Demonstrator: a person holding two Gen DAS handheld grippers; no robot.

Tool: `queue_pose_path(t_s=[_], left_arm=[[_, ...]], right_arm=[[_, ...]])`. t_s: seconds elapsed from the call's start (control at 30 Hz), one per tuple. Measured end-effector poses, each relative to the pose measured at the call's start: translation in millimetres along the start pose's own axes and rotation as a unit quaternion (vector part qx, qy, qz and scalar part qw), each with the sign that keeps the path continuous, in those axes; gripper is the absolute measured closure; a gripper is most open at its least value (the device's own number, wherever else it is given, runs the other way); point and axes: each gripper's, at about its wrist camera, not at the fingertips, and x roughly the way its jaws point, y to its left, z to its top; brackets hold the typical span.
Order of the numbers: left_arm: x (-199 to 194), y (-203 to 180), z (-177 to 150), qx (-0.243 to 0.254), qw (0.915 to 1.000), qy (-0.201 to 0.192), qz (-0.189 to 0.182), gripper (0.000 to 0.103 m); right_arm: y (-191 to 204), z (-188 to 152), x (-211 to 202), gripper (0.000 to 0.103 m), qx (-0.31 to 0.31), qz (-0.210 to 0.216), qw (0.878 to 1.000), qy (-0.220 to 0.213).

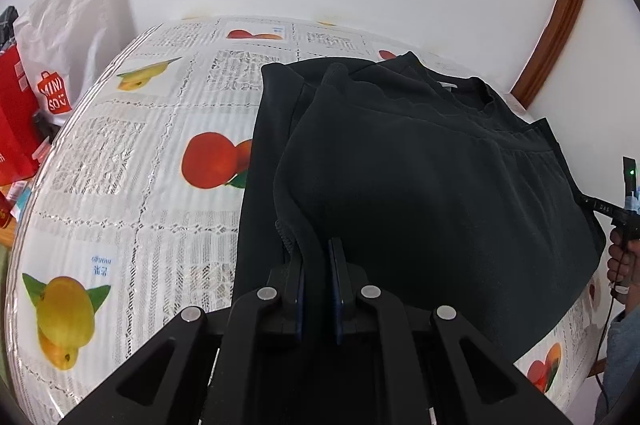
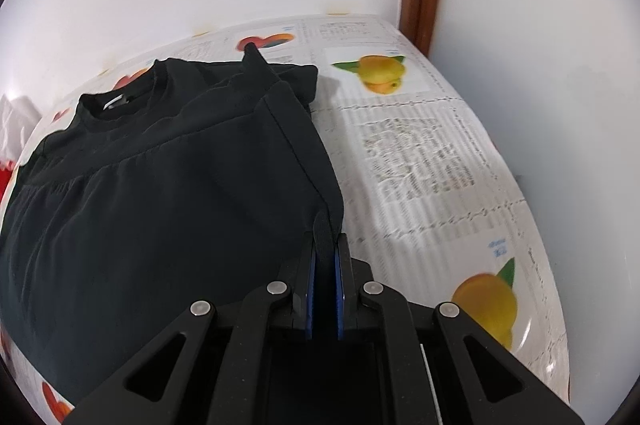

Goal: Fold small clothes

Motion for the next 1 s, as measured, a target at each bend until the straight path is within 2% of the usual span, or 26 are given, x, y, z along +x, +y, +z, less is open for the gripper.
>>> queue_pose_path(t_s=[0.03, 0.1, 0.17, 0.23, 0.27, 0.37, 0.4, 0.47, 0.6, 0.73, 0.87, 1.0], left_arm=[[-1, 1, 0, -0.002, 1.0000, 0.000, 0.001, 0.089], [-6, 8, -4, -0.010, 0.9999, -0.004, 0.000, 0.077], [-13, 17, -9, -0.024, 0.9997, -0.003, 0.004, 0.067], [-21, 27, -15, -0.030, 0.9994, -0.006, 0.014, 0.064], [-26, 32, -19, -0.030, 0.9993, -0.008, 0.021, 0.061], [-37, 44, -32, -0.034, 0.9987, -0.010, 0.036, 0.052], [-41, 48, -38, -0.036, 0.9984, -0.007, 0.042, 0.048], [-47, 51, -47, -0.033, 0.9982, -0.006, 0.050, 0.046], [-62, 56, -64, -0.012, 0.9964, -0.016, 0.083, 0.043], [-69, 68, -76, -0.018, 0.9944, -0.011, 0.104, 0.043], [-76, 86, -87, -0.032, 0.9917, -0.025, 0.122, 0.043], [-74, 103, -83, -0.049, 0.9893, -0.029, 0.134, 0.040]], right_arm=[[-1, 0, -2, 0.083, 0.003, -0.010, 1.000, 0.002], [-2, -1, -14, 0.075, 0.017, -0.040, 0.999, -0.006], [5, -6, -32, 0.075, 0.019, -0.062, 0.997, -0.028], [20, -10, -46, 0.072, 0.007, -0.075, 0.996, -0.043], [31, -13, -53, 0.072, 0.000, -0.074, 0.996, -0.048], [76, -22, -69, 0.069, -0.023, -0.034, 0.997, -0.059], [88, -23, -70, 0.064, -0.027, -0.024, 0.997, -0.061], [123, -29, -73, 0.061, -0.048, 0.006, 0.997, -0.062], [196, -40, -71, 0.060, -0.078, 0.062, 0.994, -0.054], [257, -57, -71, 0.060, -0.107, 0.108, 0.987, -0.051], [303, -83, -66, 0.060, -0.154, 0.095, 0.983, -0.044], [318, -114, -72, 0.060, -0.199, 0.054, 0.977, -0.053]])
